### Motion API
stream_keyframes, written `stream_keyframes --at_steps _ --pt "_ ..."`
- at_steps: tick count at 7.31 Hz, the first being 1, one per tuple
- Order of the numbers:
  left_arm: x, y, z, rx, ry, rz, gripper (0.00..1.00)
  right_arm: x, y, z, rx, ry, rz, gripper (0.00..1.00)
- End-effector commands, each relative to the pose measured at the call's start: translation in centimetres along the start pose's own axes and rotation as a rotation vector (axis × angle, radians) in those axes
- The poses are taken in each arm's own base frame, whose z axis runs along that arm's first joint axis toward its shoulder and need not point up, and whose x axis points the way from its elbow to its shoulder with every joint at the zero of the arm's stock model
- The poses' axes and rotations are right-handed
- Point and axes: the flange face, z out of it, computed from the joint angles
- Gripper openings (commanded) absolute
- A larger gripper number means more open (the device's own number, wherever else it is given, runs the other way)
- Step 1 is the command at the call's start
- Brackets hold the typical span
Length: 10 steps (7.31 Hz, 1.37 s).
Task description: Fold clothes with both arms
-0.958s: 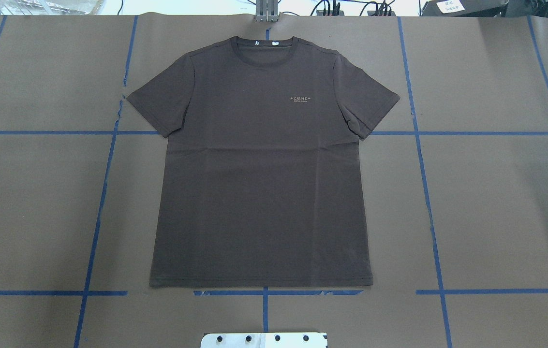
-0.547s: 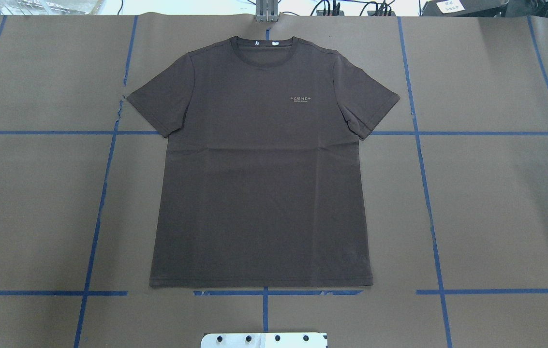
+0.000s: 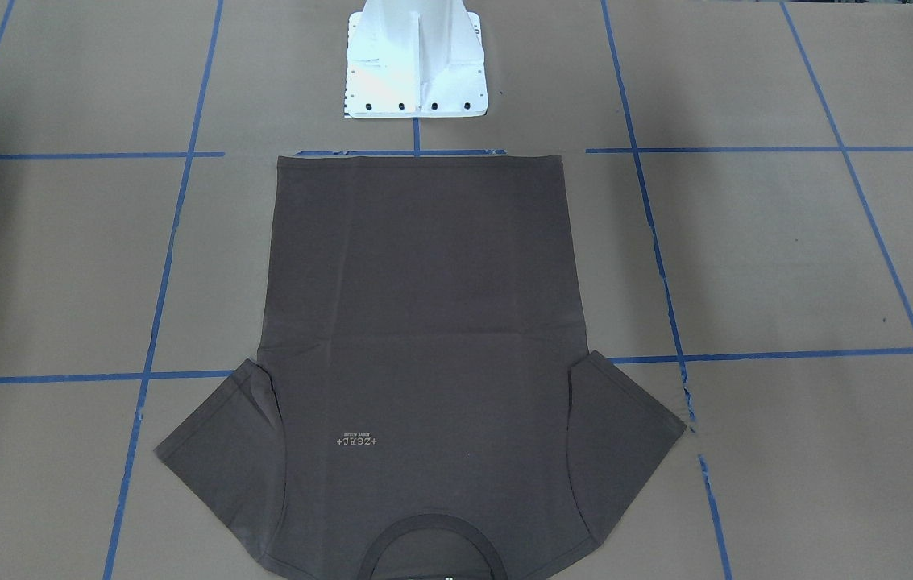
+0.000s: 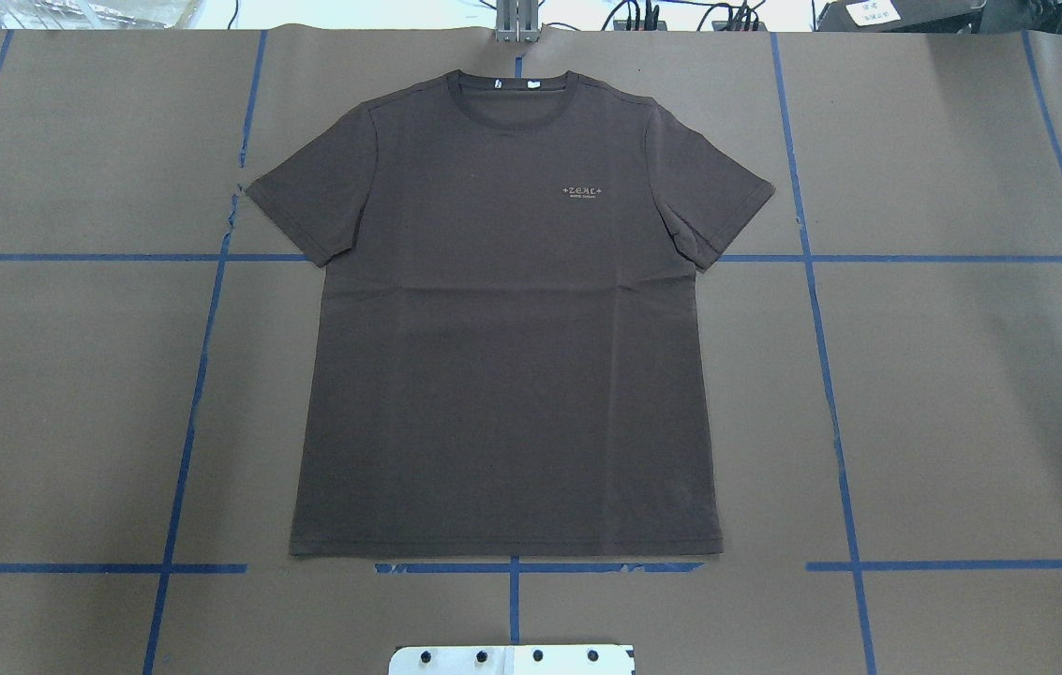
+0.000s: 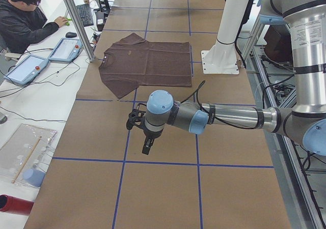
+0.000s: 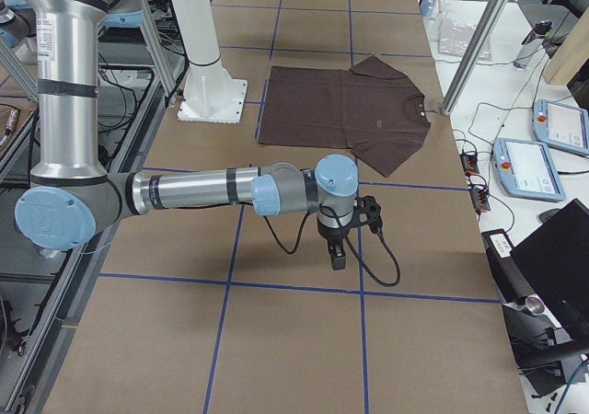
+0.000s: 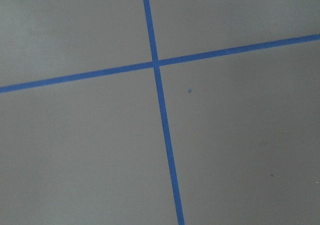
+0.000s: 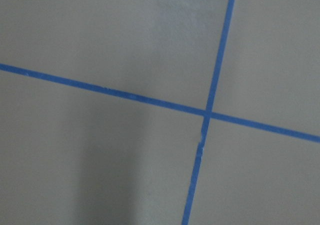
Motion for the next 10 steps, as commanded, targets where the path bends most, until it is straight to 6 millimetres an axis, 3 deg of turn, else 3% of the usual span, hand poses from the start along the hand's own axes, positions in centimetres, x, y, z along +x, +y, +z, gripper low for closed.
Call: stream_keyframes --at_steps 1,2,4,5,6,9,10 --pt "2.3 -4.9 -2.7 0.222 -0.021 0.191 1.00 -3.3 -5.1 -3.3 0.105 -0.002 -0.092 1.00" --pt "2.1 -7.1 -2.6 0.276 -0.025 0.217 1.00 -3.3 -5.2 -3.3 0.132 -0.001 -0.113 1.00" --pt "1.8 -7.6 -2.3 0.321 -0.023 0.252 1.00 -3.6 -7.6 -3.0 0.151 -0.073 -0.097 1.00" --pt "2.0 -7.7 -2.5 0.325 -0.023 0.256 1.00 -6.6 -10.0 -2.9 0.187 -0.076 -0.136 1.00" --pt "2.0 -7.7 -2.5 0.325 -0.023 0.256 1.00 -10.0 -12.9 -2.6 0.192 -0.094 -0.078 1.00" --pt "2.1 -7.7 -2.5 0.327 -0.024 0.257 1.00 -26.2 -20.1 0.3 0.222 -0.092 0.103 1.00" --pt "2.1 -7.8 -2.6 0.329 -0.024 0.259 1.00 -30.2 -21.8 3.3 0.273 -0.133 0.162 1.00"
